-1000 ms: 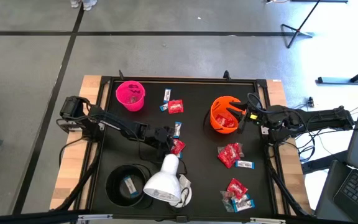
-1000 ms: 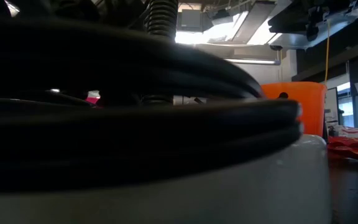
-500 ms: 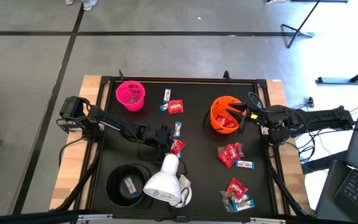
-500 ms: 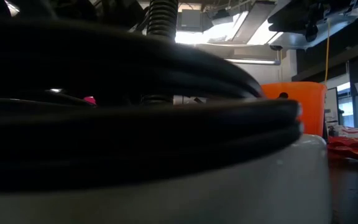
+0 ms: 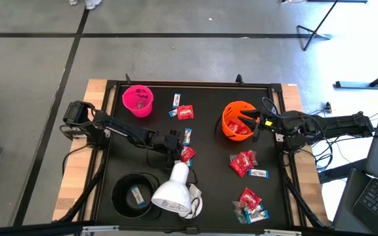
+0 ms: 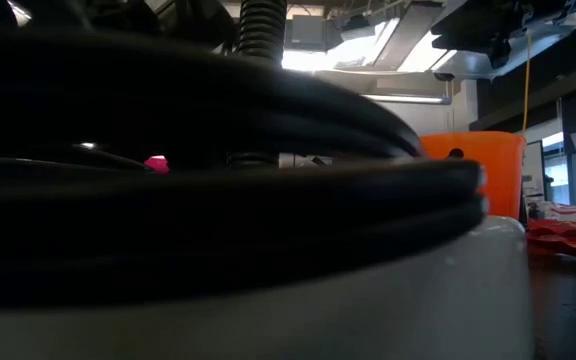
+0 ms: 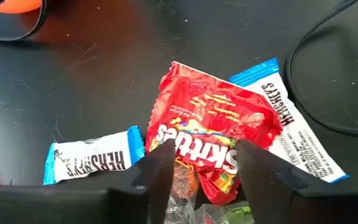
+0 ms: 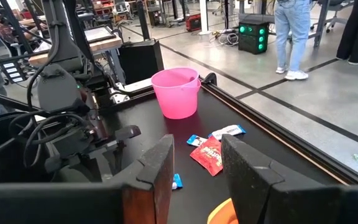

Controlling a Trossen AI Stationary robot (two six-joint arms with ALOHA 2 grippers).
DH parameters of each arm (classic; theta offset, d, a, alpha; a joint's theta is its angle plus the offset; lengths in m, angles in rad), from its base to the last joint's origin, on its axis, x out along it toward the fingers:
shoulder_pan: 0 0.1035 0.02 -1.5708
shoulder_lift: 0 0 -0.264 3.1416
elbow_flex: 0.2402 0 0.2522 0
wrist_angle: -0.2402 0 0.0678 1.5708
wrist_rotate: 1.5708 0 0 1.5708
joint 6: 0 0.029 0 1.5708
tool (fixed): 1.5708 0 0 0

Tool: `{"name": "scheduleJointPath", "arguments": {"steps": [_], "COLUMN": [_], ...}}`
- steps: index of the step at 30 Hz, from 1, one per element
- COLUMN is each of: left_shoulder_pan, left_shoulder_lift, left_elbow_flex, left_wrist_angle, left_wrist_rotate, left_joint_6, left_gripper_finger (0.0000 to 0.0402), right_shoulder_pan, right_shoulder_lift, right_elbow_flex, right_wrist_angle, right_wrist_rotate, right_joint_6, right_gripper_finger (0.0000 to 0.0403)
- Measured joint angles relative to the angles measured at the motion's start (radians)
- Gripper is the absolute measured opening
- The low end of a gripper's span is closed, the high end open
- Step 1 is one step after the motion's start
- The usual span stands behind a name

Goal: Sort candy
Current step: Put the orange gummy into the pink bucket

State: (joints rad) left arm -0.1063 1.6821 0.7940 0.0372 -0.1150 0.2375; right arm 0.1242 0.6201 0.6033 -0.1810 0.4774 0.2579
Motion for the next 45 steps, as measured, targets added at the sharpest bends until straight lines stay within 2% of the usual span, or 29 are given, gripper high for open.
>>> {"name": "scheduleJointPath", "arguments": {"steps": [11,19,25,33,37,41,45], "left_shoulder_pan": [0.003,0.002,0.008,0.029,0.052,0.088,0.111], "left_shoulder_lift": [0.000,-0.004,-0.005,-0.005,-0.005,0.008,0.055], "left_elbow_flex": [0.000,0.000,0.000,0.000,0.000,0.001,0.002], "left_wrist_angle": [0.000,0.000,0.003,0.001,0.000,-0.021,-0.015], "left_wrist_rotate": [0.001,-0.020,-0.004,-0.024,-0.009,0.033,0.136], "left_joint_6": [-0.027,-0.075,-0.132,-0.152,-0.168,-0.205,-0.237], "left_gripper_finger": [0.0013,0.0003,0.0033,0.0145,0.0188,0.0205,0.0207], "right_shoulder_pan": [0.000,0.000,0.000,0.000,0.000,0.000,0.000], "right_shoulder_lift": [0.000,0.000,0.000,0.000,0.000,0.000,0.002], "right_elbow_flex": [0.000,0.000,0.000,0.000,0.000,0.000,0.000], "right_wrist_angle": [0.000,0.000,-0.002,-0.002,-0.002,-0.002,-0.002], "right_wrist_rotate": [0.000,0.000,0.000,0.000,0.000,0.000,0.000], "right_joint_6": [0.000,-0.001,-0.001,0.005,0.008,0.009,0.011], "right_gripper_finger": [0.0131,0.0131,0.0131,0.0131,0.0131,0.0131,0.0131]}}
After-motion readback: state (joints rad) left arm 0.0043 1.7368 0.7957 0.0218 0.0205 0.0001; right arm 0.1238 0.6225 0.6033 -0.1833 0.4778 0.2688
